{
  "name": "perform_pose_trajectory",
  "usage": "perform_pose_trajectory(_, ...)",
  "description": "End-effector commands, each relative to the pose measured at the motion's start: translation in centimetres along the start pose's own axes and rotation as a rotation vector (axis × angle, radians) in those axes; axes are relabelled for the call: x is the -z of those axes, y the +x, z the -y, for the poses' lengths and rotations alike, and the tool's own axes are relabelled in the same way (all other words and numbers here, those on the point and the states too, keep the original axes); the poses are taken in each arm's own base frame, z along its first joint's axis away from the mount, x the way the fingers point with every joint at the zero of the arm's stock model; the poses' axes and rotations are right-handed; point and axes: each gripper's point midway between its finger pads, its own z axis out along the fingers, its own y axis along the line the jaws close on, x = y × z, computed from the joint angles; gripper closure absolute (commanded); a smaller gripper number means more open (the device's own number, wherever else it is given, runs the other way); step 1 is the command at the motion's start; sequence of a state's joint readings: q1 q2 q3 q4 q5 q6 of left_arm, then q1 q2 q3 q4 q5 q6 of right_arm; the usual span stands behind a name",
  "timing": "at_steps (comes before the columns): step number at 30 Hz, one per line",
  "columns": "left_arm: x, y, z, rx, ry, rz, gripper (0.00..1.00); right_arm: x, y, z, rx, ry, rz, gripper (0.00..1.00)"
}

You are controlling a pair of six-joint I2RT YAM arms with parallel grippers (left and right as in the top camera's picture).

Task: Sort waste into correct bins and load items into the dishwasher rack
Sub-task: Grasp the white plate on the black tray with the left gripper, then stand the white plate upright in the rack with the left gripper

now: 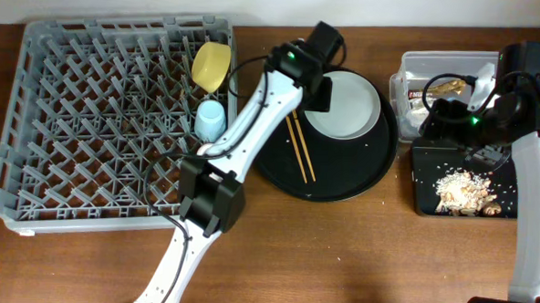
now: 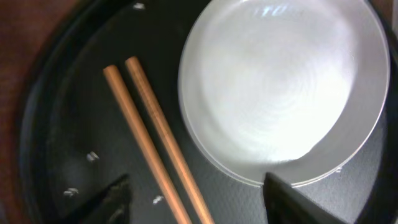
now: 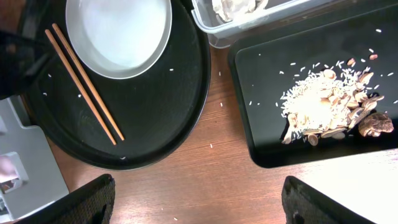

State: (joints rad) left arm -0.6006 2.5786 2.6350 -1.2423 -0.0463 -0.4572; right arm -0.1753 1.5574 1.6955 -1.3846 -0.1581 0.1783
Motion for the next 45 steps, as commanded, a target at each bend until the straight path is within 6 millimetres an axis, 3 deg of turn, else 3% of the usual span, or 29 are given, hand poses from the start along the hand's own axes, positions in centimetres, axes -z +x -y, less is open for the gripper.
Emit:
perform_pose_trajectory(1,-2.2,1.2,0.2,0.094,-0.093,0.018,0.42,-0.3,0.3,0.2,0.006,0.005,-0.017,0.13)
perform_pose_trajectory(3,-3.1,1.7,-0.8,0.161,-0.166,0.038,0.42,-0.3,0.5,0.2,0.004,0.007,-0.027,0.13)
perform_pose_trajectory(6,-4.6,1.9,-0.7,0.183,-0.160,0.049,0.42,-0.3,0.6,0.2,0.003,0.007,-0.030,0.13)
perform_pose_trajectory(10,-6.4,1.9,-0.3,0.198,-0.138,0.073,0.55,-0.3,0.7,0.3,0.003,0.008,-0.032,0.13)
perform_pose_trajectory(14,-7.9,2.8,0.0,0.241,-0.134,0.074,0.60,-0.3,0.8,0.3,0.003,0.008,-0.036,0.13)
perform_pose_trajectory(18,-9.4,3.5,0.4,0.234,-0.122,0.084,0.75,-0.3,0.8,0.3,0.003,0.009,-0.036,0.13)
perform_pose_trajectory(21,-9.5,3.5,0.3,0.233,-0.126,0.085,0.99,-0.3,0.8,0.3,0.003,0.008,-0.036,0.13)
perform_pose_trajectory(23,-9.1,3.1,0.3,0.237,-0.122,0.092,0.99,-0.3,0.8,0.3,0.003,0.009,-0.036,0.13)
perform_pose_trajectory(25,-6.5,1.5,-0.3,0.193,-0.147,0.129,0.99,-0.3,0.8,0.3,0.003,0.009,-0.036,0.13)
perform_pose_trajectory(27,-1.2,-1.4,-1.5,0.089,-0.204,0.217,0.99,-0.3,0.8,0.3,0.003,0.009,-0.036,0.13)
perform_pose_trajectory(30,9.8,-5.8,-3.5,-0.084,-0.293,0.403,0.99,-0.3,0.8,0.3,0.003,0.008,-0.036,0.13)
perform_pose_trajectory(32,17.2,-8.0,-6.6,-0.137,-0.370,0.515,1.00,-0.3,0.8,0.3,0.003,0.009,-0.036,0.13)
perform_pose_trajectory(34,21.9,-9.2,-10.5,-0.181,-0.450,0.561,1.00,-0.3,0.8,0.3,0.003,0.008,-0.036,0.13)
perform_pose_trajectory(35,24.5,-9.9,-14.4,-0.211,-0.537,0.566,1.00,-0.3,0.8,0.3,0.003,0.008,-0.036,0.13)
perform_pose_trajectory(37,26.5,-10.4,-20.7,-0.215,-0.715,0.528,1.00,-0.3,0.7,0.3,0.003,0.008,-0.034,0.13)
perform_pose_trajectory(41,27.3,-9.8,-31.6,-0.094,-0.875,0.433,1.00,-0.3,0.5,0.2,0.005,0.006,-0.025,0.13)
perform_pose_trajectory(44,26.1,-9.6,-35.4,-0.043,-0.910,0.393,1.00,-0.3,0.4,0.2,0.005,0.006,-0.020,0.13)
perform_pose_trajectory(45,25.4,-9.6,-35.8,-0.045,-0.913,0.378,1.00,-0.3,0.4,0.2,0.005,0.006,-0.020,0.13)
